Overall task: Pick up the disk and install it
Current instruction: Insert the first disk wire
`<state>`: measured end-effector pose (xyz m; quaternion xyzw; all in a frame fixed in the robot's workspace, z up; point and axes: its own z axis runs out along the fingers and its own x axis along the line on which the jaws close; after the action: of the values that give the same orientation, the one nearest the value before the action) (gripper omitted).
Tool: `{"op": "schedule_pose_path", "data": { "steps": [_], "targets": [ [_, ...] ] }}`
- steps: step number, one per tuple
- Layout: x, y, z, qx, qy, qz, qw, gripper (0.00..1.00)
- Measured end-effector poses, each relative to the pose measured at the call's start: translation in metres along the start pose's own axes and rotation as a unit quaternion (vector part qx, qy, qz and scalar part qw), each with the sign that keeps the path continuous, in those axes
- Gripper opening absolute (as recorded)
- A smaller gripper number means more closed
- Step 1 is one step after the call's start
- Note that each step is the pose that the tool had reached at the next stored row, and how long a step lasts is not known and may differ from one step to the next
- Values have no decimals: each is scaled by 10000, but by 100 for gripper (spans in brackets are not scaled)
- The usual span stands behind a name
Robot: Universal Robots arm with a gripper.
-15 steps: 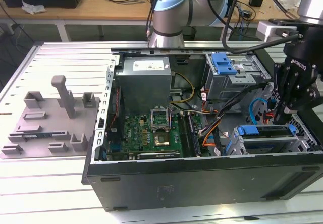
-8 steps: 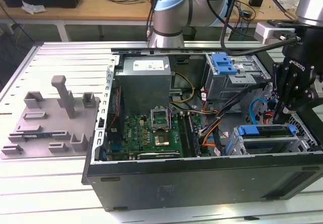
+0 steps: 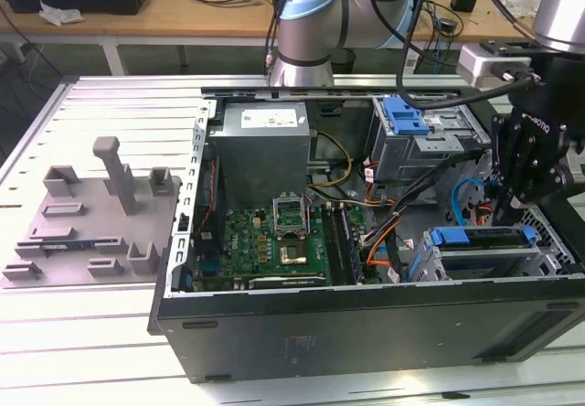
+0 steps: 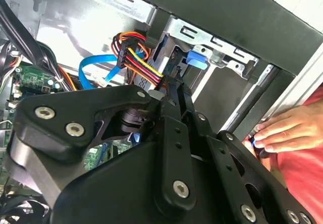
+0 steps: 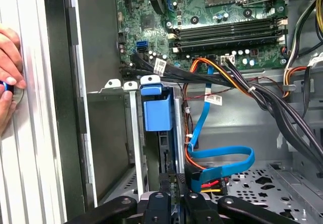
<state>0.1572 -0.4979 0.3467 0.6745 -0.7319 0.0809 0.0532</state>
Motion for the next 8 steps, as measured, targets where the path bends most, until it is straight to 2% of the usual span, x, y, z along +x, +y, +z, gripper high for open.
{"op": "schedule_pose_path", "data": {
  "steps": [5, 8],
  "targets": [
    [64, -4, 13, 4, -44, -4, 10000, 17],
    [64, -4, 12, 4, -45, -3, 10000, 17]
  ]
}}
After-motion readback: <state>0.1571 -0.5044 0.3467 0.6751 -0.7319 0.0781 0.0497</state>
